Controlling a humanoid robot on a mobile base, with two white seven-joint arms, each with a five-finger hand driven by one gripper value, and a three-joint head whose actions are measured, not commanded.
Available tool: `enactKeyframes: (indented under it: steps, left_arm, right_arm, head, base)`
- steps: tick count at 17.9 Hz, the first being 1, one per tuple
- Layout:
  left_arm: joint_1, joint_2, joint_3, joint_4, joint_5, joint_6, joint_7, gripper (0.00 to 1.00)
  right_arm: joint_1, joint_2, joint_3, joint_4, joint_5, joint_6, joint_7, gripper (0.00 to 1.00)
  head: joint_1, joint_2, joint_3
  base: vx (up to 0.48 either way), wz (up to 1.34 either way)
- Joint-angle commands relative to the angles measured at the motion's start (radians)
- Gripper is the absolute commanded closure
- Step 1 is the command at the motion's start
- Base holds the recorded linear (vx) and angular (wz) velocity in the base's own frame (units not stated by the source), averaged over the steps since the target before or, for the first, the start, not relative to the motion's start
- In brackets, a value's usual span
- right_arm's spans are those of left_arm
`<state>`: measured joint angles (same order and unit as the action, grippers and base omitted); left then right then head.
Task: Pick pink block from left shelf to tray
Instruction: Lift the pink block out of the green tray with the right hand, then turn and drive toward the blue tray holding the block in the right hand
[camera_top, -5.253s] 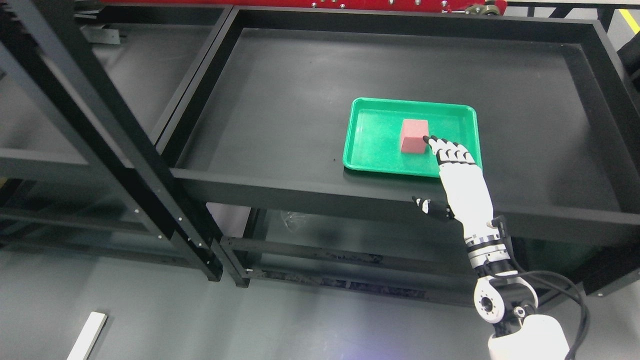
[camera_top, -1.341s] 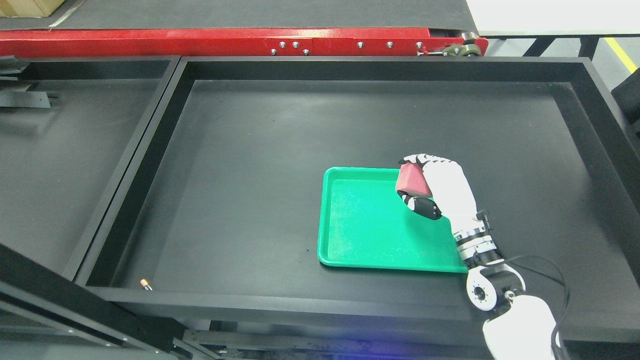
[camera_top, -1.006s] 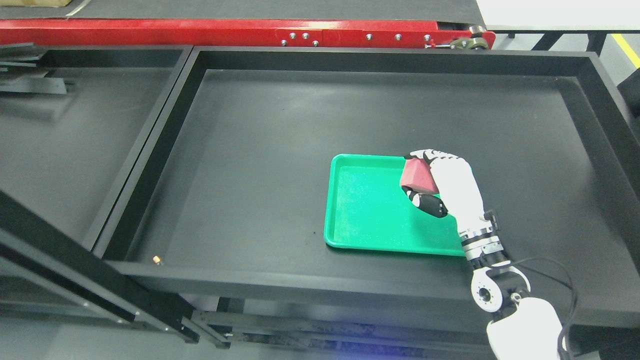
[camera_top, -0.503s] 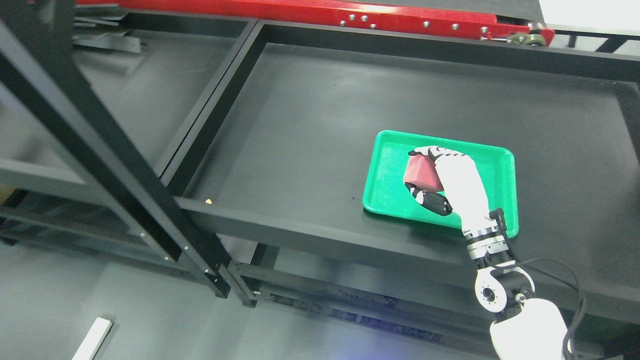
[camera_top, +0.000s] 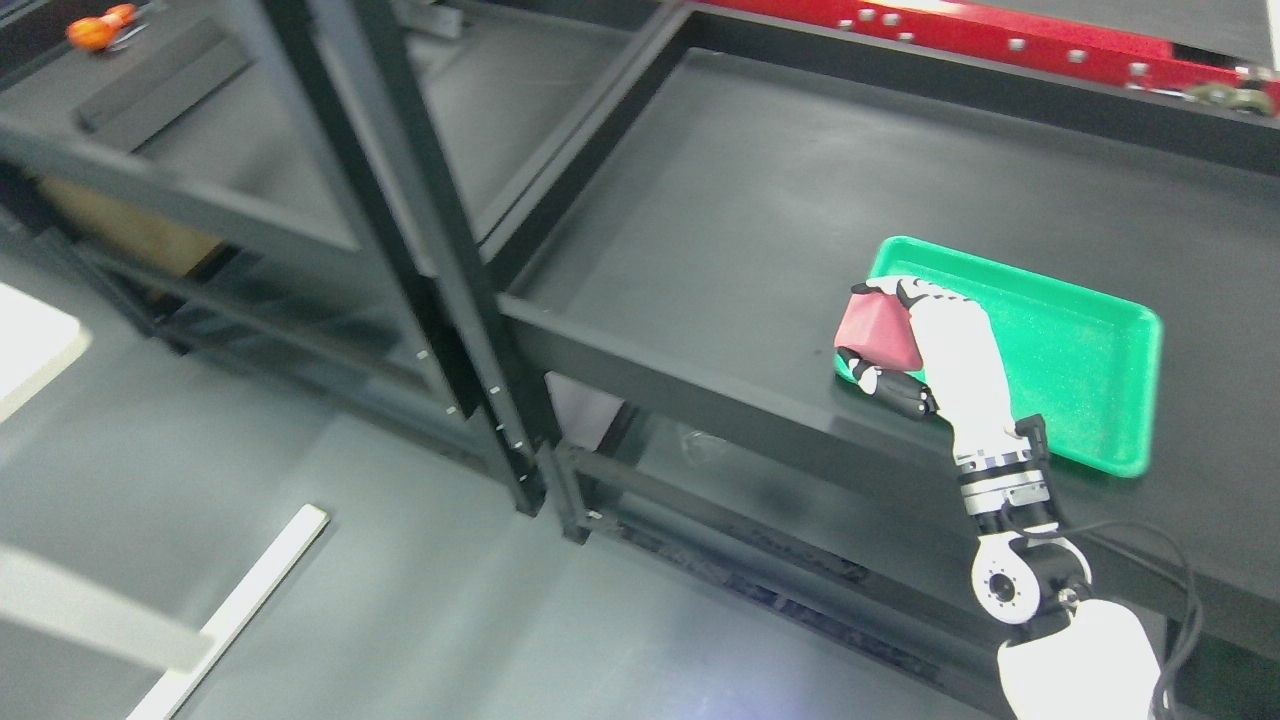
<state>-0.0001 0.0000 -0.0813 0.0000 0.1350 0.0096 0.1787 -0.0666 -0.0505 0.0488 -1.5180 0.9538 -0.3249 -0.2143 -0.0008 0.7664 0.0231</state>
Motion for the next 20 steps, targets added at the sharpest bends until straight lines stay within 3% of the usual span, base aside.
enactKeyframes:
  steps: [1,14,20]
  left_arm:
    - [-0.029,0.017,0.000,-0.017,0.000,0.000,0.001,0.00]
    - [-0.029,0.017,0.000,-0.017,0.000,0.000,0.001,0.00]
    - [-0.029,0.017,0.000,-0.017,0.000,0.000,0.001,0.00]
  right_arm:
    - [-0.001,-0.023,-0.020,-0.018,-0.027,0.000,-0.008,0.96]
    - [-0.009,-0.051,-0.041,-0.018,-0.072,0.000,-0.043,0.96]
    - [-0.002,-0.054,-0.053,-0.018,-0.118,-0.023,-0.057,0.96]
  head:
    - [0.0000,0.000,0.000]
    - [0.0000,0.000,0.000]
    - [0.0000,0.000,0.000]
  base:
    - [-0.193,0.59]
    - [-0.174,0.81]
    - [0.022,0.79]
